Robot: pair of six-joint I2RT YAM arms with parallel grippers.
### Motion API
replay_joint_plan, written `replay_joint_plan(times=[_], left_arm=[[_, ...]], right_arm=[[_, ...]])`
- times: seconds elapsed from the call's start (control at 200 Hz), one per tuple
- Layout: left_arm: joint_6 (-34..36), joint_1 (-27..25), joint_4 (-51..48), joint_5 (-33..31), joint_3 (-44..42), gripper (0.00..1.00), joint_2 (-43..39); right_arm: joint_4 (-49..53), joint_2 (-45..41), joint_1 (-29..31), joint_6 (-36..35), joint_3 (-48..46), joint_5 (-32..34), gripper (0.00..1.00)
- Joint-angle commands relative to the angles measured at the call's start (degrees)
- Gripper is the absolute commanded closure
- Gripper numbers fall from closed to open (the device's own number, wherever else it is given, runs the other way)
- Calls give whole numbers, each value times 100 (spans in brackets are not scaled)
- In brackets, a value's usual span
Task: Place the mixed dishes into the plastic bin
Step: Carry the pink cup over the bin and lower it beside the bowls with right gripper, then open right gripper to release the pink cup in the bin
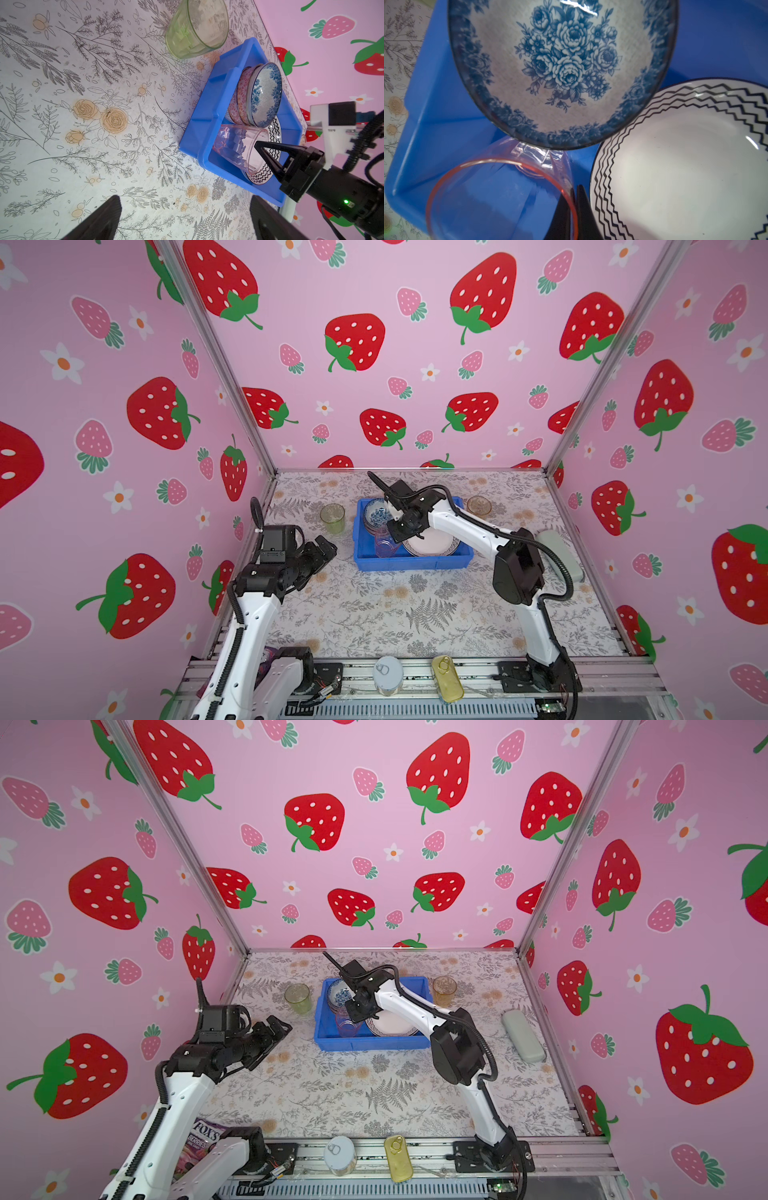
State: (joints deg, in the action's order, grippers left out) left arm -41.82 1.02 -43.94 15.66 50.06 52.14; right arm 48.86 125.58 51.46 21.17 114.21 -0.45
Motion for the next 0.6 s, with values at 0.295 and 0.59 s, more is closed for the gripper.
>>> replay_joint_plan(times=[0.295,0.59], left_arm=[[16,39,3,77,-134,1,16],[8,44,-1,69,-189,1,-11]], right_arm=[[-65,166,79,36,18,-16,87],[-112,40,89,54,-3,-102,72]])
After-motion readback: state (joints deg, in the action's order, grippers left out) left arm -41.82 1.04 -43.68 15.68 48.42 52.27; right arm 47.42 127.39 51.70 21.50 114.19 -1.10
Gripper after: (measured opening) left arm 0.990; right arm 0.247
